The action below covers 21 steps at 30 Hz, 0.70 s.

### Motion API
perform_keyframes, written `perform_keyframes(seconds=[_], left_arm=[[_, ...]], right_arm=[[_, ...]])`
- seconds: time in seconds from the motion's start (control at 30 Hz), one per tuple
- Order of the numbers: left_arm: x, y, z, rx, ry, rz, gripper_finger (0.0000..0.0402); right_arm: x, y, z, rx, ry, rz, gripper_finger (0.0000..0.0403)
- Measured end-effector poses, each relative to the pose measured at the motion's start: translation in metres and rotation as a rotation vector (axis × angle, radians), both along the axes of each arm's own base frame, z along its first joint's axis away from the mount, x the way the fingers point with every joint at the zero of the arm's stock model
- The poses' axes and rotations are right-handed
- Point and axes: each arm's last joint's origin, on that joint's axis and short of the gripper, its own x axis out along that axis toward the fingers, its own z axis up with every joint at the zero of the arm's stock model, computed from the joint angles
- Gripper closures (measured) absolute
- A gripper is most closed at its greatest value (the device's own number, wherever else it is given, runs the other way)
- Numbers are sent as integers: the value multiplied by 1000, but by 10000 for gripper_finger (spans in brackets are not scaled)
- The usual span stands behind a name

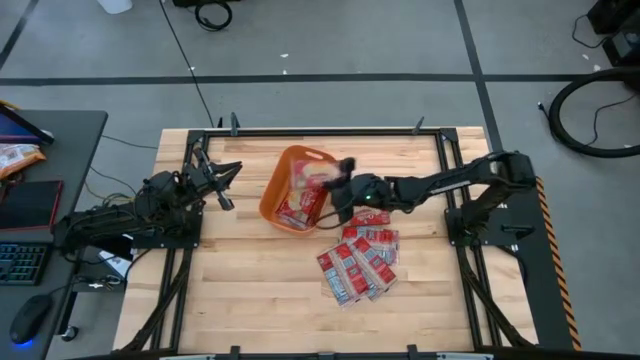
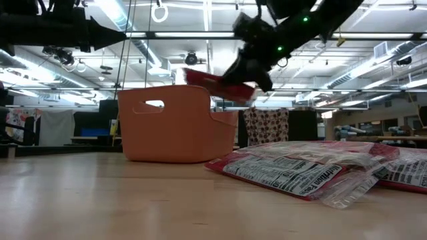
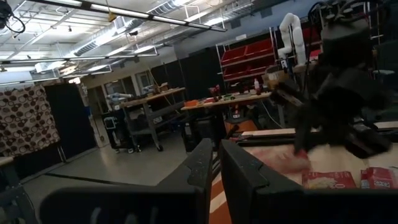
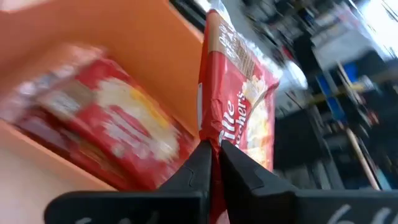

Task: Sort popcorn bags into baskets
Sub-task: Put the red popcorn pack into the orange bin

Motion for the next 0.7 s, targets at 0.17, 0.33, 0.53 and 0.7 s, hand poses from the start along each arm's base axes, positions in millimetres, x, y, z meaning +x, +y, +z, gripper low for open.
perform_keyframes(seconds=[0.17,0.33,0.53,0.7], left_arm=[[0,0,0,0,0,0,365],[0,0,0,-1,1,0,365],[0,0,-2,-8,22,0,365],[0,0,-2,-8,22,0,365]], right_arm=[[35,6,-10,-18,68,162,376],[64,3,-28,-39,170,184,363],[76,-2,-37,-33,279,110,302],[70,1,-29,-78,327,-11,263]])
